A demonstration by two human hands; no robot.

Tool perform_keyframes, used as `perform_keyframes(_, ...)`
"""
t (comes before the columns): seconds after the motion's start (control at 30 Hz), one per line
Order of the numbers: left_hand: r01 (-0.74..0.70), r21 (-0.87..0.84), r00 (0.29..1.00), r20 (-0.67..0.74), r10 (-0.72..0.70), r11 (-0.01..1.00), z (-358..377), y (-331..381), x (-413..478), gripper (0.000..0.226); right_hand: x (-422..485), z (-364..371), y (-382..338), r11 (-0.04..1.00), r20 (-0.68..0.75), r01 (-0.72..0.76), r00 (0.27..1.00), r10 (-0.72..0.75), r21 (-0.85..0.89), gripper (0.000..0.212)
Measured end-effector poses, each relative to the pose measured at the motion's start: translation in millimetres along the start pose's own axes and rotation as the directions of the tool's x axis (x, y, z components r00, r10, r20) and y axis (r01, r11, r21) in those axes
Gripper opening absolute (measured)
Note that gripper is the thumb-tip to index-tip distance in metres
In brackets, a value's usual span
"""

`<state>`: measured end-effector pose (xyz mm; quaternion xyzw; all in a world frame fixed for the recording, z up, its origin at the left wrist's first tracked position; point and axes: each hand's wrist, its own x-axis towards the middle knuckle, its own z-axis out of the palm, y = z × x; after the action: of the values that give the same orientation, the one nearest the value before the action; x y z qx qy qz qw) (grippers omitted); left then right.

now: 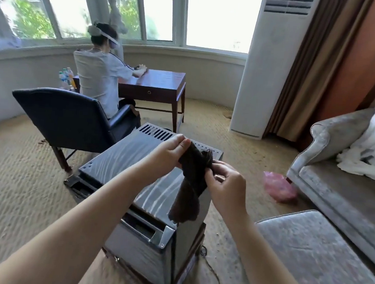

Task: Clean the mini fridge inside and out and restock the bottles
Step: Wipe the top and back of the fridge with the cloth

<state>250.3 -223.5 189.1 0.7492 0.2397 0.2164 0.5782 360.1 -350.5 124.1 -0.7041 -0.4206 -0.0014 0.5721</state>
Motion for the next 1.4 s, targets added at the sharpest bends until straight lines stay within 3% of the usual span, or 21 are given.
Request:
perform_keyframes(0.13, 0.014, 0.048, 0.997, -0.076, -0.010, 0.999, -28.8, -4.4, 26.7, 0.025, 37.8, 17.5, 10.9, 0.999, 0.014, -0.005, 1.000, 0.004, 0.052, 0.012)
perform_keyframes(0.23, 0.051, 0.210, 0.994, -0.101, -0.030, 0.976, -60.5, -9.2, 37.8, 0.023, 65.2, 25.7, 14.4, 0.994, 0.134, -0.051, 0.990, 0.037, 0.099, 0.011)
perform_keyframes(0.4, 0.051, 0.615, 0.997, -0.072, -0.009, 0.787, -110.9, -22.8, 47.2, 0.033, 90.1, 54.7, 18.7, 1.000, 0.179, -0.027, 0.984, 0.024, 0.014, 0.014)
perform_keyframes(0.5, 0.069, 0.748, 0.993, -0.115, 0.027, 0.660, -148.3, -28.0, 57.8, 0.035, 105.5, 69.7, 17.6, 0.999, 0.154, -0.020, 0.988, 0.025, -0.034, 0.013)
perform_keyframes(0.6, 0.037, 0.726, 0.995, -0.092, 0.043, 0.687, -183.5, -45.0, 76.2, 0.031, 113.4, 85.7, 20.8, 0.997, 0.216, -0.073, 0.974, 0.075, -0.019, 0.009)
perform_keyframes(0.73, -0.072, 0.723, 0.997, 0.066, 0.035, 0.687, -211.2, -67.0, 109.5, 0.033, 111.6, 105.8, 19.8, 0.976, 0.276, -0.215, 0.937, 0.216, -0.036, 0.007)
perform_keyframes(0.8, -0.095, 0.702, 0.989, 0.147, -0.013, 0.705, -223.7, -75.2, 126.3, 0.034, 106.4, 114.3, 18.0, 0.947, 0.248, -0.322, 0.916, 0.316, -0.015, 0.010)
perform_keyframes(0.9, -0.102, 0.525, 0.954, 0.292, -0.066, 0.845, -242.6, -79.2, 143.4, 0.026, 98.3, 124.2, 12.1, 0.895, 0.190, -0.441, 0.887, 0.421, 0.071, 0.017)
perform_keyframes(1.07, -0.128, 0.349, 0.921, 0.388, -0.019, 0.928, -255.9, -80.3, 169.1, 0.020, 88.6, 137.7, 4.2, 0.850, 0.070, -0.499, 0.866, 0.494, 0.168, 0.027)
perform_keyframes(1.17, -0.300, 0.469, 0.924, 0.358, 0.132, 0.830, -247.6, -100.7, 191.2, 0.031, 92.6, 144.7, 18.8, 0.867, -0.039, -0.497, 0.867, 0.498, 0.024, 0.033)
perform_keyframes(1.23, -0.427, 0.550, 0.878, 0.442, 0.183, 0.718, -238.0, -122.1, 197.0, 0.028, 91.5, 149.0, 35.2, 0.862, -0.062, -0.494, 0.869, 0.490, -0.111, 0.043)
perform_keyframes(1.3, -0.508, 0.621, 0.813, 0.574, 0.095, 0.597, -230.5, -149.2, 196.8, 0.025, 84.8, 151.3, 50.2, 0.837, -0.029, -0.486, 0.868, 0.495, -0.252, 0.060)
perform_keyframes(1.4, -0.538, 0.715, 0.774, 0.629, -0.074, 0.447, -229.2, -181.7, 191.2, 0.047, 66.7, 150.0, 56.7, 0.768, 0.073, -0.470, 0.832, 0.550, -0.436, 0.074)
